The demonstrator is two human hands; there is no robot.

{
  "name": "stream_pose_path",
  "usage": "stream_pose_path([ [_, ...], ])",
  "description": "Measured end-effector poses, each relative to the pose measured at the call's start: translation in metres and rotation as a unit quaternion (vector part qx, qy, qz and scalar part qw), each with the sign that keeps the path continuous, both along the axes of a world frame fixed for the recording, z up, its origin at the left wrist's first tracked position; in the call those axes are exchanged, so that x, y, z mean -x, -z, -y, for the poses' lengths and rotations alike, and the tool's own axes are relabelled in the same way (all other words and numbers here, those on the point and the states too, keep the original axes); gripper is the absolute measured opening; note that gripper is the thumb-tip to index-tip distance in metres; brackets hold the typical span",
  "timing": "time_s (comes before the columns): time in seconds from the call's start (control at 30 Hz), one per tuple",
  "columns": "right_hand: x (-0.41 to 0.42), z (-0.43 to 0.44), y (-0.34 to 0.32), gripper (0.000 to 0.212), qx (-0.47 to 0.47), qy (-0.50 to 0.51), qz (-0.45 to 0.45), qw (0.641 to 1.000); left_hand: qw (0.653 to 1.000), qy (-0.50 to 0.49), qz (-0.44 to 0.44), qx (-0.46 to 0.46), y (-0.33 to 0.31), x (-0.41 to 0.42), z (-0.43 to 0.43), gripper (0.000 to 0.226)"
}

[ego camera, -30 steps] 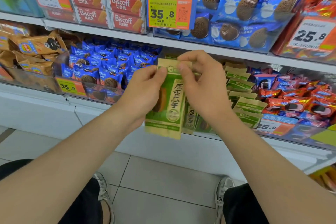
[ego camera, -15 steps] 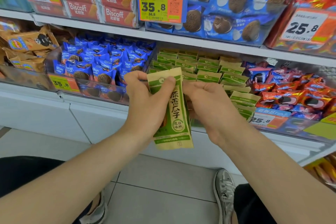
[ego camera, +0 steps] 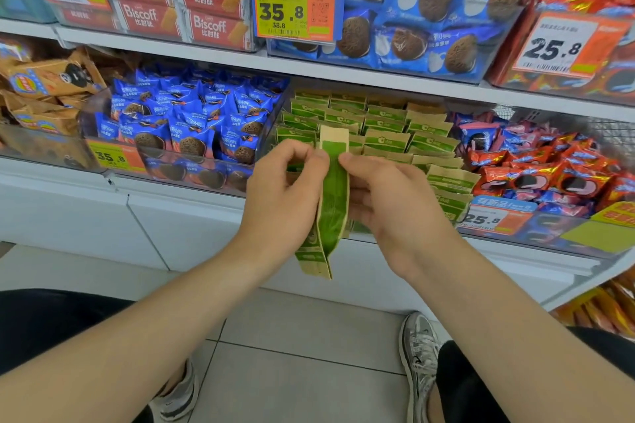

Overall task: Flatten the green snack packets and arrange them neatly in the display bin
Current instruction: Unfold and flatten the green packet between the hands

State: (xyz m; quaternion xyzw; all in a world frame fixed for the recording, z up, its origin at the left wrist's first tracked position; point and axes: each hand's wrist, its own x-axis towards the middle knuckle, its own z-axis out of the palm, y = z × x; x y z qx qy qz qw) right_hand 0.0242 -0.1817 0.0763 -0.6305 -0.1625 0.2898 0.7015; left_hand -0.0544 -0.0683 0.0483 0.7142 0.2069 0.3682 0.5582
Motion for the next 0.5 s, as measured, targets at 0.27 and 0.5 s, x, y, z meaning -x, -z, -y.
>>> stream_pose_path([
  [0.27, 0.003, 0.008, 0.015, 0.026, -0.037, 0.003, -0.020, 0.999, 0.996, 0.075, -0.012, -0.055, 0.004, 0.000, 0.005, 0.019],
  [0.5, 0.012, 0.008, 0.019, 0.022, -0.040, 0.018, -0.012, 0.999, 1.000, 0.020, 0.010, -0.021, 0.013, -0.003, 0.007, 0.020],
])
